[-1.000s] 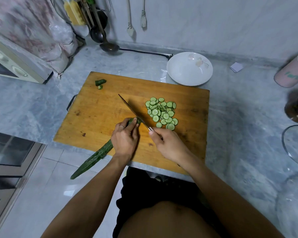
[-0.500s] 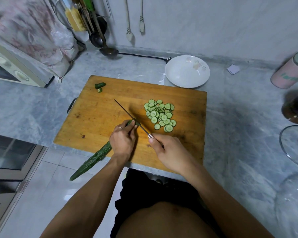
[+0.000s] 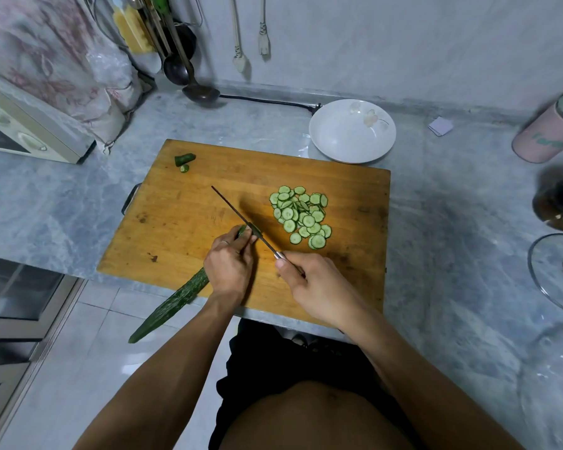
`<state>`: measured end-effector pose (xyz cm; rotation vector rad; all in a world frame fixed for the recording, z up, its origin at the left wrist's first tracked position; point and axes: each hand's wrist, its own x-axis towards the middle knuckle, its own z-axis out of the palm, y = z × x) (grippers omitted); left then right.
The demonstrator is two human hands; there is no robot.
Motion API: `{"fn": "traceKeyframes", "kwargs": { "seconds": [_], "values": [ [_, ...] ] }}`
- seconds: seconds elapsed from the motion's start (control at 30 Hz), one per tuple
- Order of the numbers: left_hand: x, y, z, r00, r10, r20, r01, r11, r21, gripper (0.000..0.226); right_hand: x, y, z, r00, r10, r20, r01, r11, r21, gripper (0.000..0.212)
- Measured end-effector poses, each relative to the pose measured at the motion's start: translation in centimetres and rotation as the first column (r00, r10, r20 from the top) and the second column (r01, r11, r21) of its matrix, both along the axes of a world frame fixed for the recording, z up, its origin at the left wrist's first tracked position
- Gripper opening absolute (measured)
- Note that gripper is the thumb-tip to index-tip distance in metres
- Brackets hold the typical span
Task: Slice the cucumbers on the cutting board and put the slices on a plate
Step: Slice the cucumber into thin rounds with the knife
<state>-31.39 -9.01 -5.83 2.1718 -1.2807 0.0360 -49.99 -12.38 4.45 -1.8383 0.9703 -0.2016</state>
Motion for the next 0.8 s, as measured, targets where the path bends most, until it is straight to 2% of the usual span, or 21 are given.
{"fn": "traceKeyframes", "kwargs": {
  "seconds": [0.23,0.6,0.8],
  "values": [
    [0.1,0.0,-0.4,1.0,0.003,0.023,-0.004,0.999,0.038,0.016,1.4,-0.2,-1.1,1.0,-0.016,0.0,0.016,1.0,0.003,0.031],
    [0.2,0.0,-0.4,1.0,-0.002,0.006,0.002,1.0,0.006,0.016,2.2,-0.5,-2.7,0.999,-0.035,-0.031,0.034,0.998,-0.057,0.026],
    [0.5,0.1,-0.1,0.998,-0.044,-0.039,0.044,0.999,0.004,0.022,1.8,-1.1,-2.7,0.999,-0.043,-0.024,0.041,0.997,-0.068,0.034]
  ]
}}
